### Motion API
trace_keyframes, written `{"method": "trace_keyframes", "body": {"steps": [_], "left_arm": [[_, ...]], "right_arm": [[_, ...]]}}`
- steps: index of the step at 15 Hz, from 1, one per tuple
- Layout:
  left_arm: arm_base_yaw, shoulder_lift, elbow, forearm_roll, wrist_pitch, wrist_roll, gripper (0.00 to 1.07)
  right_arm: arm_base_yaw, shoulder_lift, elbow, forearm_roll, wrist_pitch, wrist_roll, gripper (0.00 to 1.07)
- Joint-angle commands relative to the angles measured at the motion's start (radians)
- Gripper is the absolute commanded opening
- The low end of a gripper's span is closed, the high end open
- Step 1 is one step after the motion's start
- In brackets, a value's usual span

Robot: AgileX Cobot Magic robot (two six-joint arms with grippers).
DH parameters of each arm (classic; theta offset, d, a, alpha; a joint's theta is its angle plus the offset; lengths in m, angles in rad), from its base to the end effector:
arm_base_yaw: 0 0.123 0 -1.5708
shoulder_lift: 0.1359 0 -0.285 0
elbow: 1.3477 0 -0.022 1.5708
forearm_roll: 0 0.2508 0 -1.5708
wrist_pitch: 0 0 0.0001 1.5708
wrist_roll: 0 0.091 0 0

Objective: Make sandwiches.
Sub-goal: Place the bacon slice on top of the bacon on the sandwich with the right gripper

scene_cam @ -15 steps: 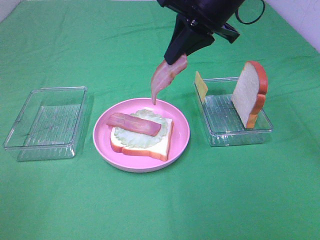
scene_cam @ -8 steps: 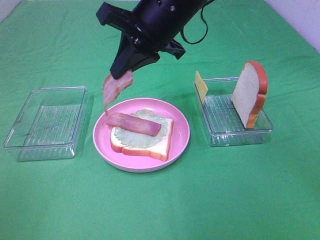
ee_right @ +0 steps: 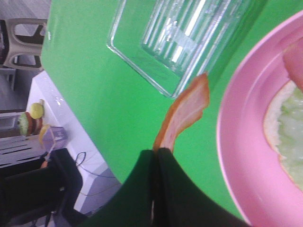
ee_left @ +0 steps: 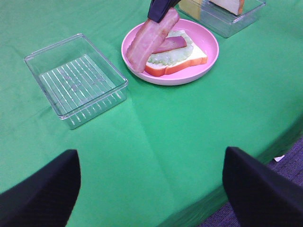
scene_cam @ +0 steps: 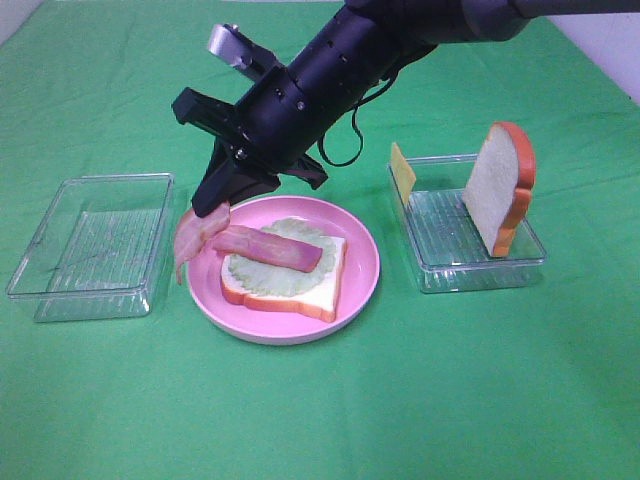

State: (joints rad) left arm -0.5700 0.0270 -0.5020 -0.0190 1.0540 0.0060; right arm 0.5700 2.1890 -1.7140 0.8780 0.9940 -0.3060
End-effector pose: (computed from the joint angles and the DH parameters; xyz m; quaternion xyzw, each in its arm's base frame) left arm -0.0013 -0.0009 0.2785 0.2439 0.8225 -0.1521 0.4907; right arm 0.3581 0.2993 0.1924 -0.2037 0.8997 0.3845 0.0351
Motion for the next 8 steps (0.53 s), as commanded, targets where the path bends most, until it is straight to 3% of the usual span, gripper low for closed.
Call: {"method": "trace_keyframes", "body": {"steps": [1,5,6,8], "left_arm": [[-0.004,-0.006,0.002,-0.006,-0.008,0.003,0.78],[-0.004,-0.006,0.002,-0.006,-0.008,0.003,0.78],[-0.004,-0.006,0.002,-0.006,-0.008,0.003,0.78],[-0.004,-0.006,0.002,-0.006,-0.008,0.003,0.78]], "right_arm": [[0.001,0.003,-0.003,-0.152,-0.032,0.103,0.0],[0.001,0.003,-0.003,-0.353,-0.054,0.266,0.0],[0.001,0.003,-0.003,-0.366,-0.06,0.267,0.08],[0.001,0.003,-0.003,-0.376,-0.081,0.267,0.44]]}}
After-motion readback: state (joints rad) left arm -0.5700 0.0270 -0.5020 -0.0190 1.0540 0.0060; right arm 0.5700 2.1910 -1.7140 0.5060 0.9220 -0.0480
